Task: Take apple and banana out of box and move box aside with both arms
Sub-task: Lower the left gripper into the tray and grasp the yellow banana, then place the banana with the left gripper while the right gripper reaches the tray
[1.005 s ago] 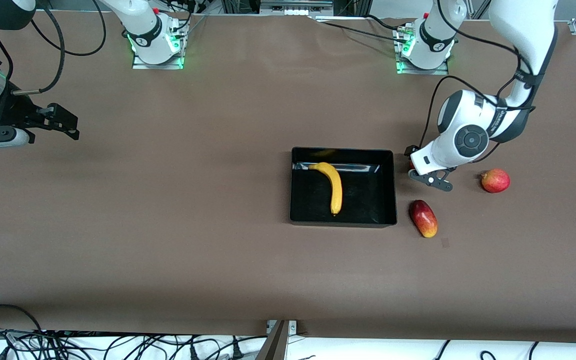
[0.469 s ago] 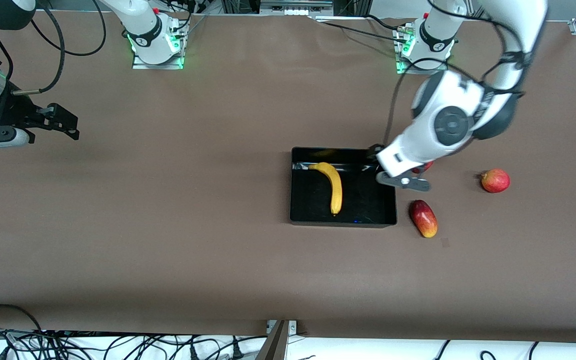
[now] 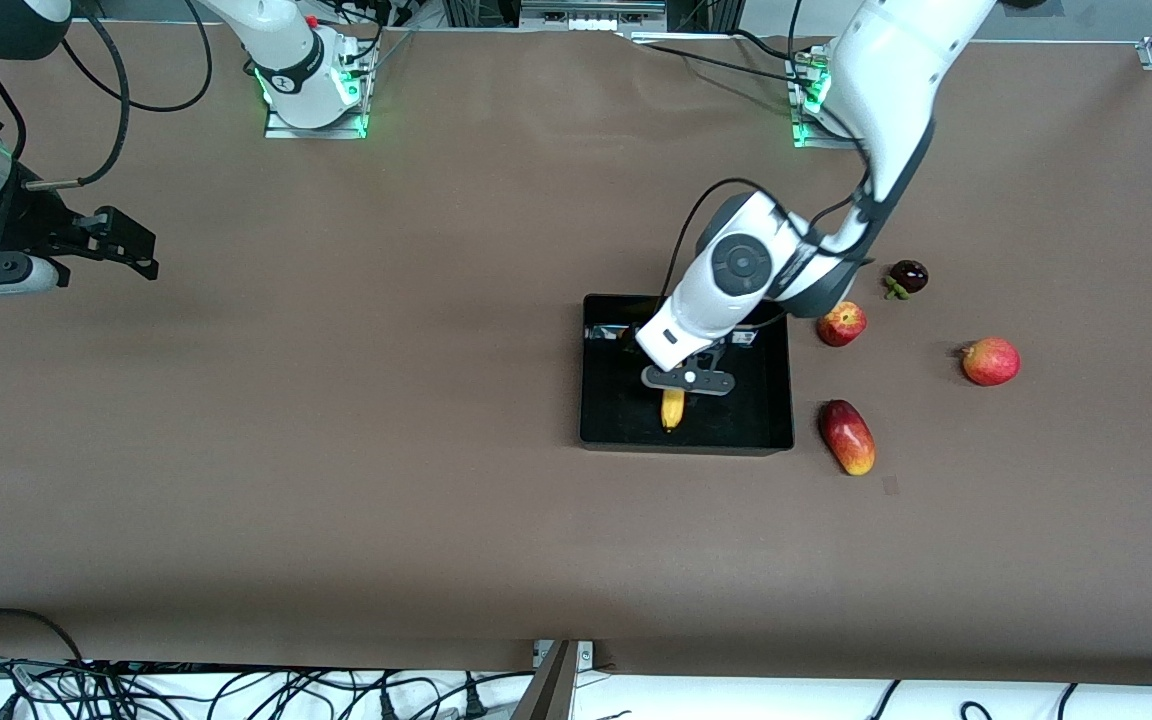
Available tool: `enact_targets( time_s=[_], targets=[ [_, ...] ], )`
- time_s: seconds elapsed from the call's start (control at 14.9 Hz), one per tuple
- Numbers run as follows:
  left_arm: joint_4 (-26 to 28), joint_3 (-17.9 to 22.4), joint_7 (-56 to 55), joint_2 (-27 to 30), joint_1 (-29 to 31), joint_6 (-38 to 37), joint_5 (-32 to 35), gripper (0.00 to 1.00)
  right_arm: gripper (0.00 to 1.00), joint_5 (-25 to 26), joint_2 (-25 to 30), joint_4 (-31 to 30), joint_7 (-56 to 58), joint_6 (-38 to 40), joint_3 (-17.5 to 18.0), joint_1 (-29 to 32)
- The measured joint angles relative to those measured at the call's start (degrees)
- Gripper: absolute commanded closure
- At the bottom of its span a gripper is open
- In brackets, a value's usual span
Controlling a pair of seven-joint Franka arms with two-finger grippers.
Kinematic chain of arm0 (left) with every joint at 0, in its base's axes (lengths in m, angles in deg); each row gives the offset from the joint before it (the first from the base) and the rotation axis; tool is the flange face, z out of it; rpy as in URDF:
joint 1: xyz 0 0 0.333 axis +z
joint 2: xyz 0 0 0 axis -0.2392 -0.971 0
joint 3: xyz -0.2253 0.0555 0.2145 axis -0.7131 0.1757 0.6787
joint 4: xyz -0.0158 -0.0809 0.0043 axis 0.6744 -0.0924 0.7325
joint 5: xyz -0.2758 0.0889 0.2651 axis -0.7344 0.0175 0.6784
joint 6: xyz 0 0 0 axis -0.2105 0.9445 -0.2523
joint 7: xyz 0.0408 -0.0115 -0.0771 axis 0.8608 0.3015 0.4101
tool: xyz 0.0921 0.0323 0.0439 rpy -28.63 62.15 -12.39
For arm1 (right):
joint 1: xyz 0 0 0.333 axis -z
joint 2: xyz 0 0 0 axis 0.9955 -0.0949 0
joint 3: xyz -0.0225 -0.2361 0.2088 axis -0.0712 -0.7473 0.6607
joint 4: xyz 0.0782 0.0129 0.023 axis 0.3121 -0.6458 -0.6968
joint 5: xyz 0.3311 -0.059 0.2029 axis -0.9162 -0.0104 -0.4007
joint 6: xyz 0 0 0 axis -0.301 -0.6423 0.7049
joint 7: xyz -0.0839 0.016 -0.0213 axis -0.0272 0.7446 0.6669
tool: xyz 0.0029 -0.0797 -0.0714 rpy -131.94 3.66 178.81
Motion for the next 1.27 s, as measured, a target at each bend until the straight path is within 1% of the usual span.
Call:
enact_targets(
  time_s=[0.13, 0.2, 0.27, 0.33, 0.4, 0.47, 0.54, 0.6, 0.74, 1.0, 1.14, 1.27],
  targets=[
    [-0.3, 0.0, -0.7, -1.8, -0.1, 0.7, 3.6, 0.0, 0.0, 0.0, 0.0, 0.0, 0.0, 0.0, 0.0, 0.0],
    [-0.4, 0.0, -0.8, -2.0, -0.1, 0.7, 4.5, 0.22, 0.0, 0.0, 0.0, 0.0, 0.0, 0.0, 0.0, 0.0],
    [-0.4, 0.0, -0.8, -2.0, -0.1, 0.7, 4.9, 0.49, 0.0, 0.0, 0.0, 0.0, 0.0, 0.0, 0.0, 0.0],
    [-0.4, 0.0, -0.9, -2.1, -0.1, 0.6, 5.0, 0.56, 0.0, 0.0, 0.0, 0.0, 0.0, 0.0, 0.0, 0.0],
    [-0.4, 0.1, -0.9, -2.3, -0.1, 0.6, 5.0, 0.58, 0.0, 0.0, 0.0, 0.0, 0.0, 0.0, 0.0, 0.0],
    [-0.4, 0.1, -1.1, -2.8, -0.2, 0.6, 5.0, 0.74, 0.0, 0.0, 0.0, 0.0, 0.0, 0.0, 0.0, 0.0],
    [-0.4, 0.1, -1.5, -3.3, -0.3, 0.6, 5.0, 0.85, 0.0, 0.0, 0.0, 0.0, 0.0, 0.0, 0.0, 0.0],
    [-0.4, 0.2, -1.8, -3.4, -0.3, 0.6, 5.0, 0.89, 0.0, 0.0, 0.0, 0.0, 0.0, 0.0, 0.0, 0.0],
    [-0.9, 0.3, -3.1, -3.3, -0.3, 0.7, 5.0, 0.92, 0.0, 0.0, 0.0, 0.0, 0.0, 0.0, 0.0, 0.0],
    [-2.1, 0.4, -5.3, -2.0, -0.1, -0.1, 5.0, 0.92, 0.0, 0.0, 0.0, 0.0, 0.0, 0.0, 0.0, 0.0],
    [-3.0, 0.4, -5.9, 0.5, 0.6, -3.6, 4.9, 0.92, 0.0, 0.0, 0.0, 0.0, 0.0, 0.0, 0.0, 0.0],
    [-3.7, 0.4, -6.2, 3.2, 1.5, -6.9, 3.0, 0.92, 0.0, 0.0, 0.0, 0.0, 0.0, 0.0, 0.0, 0.0]
  ],
)
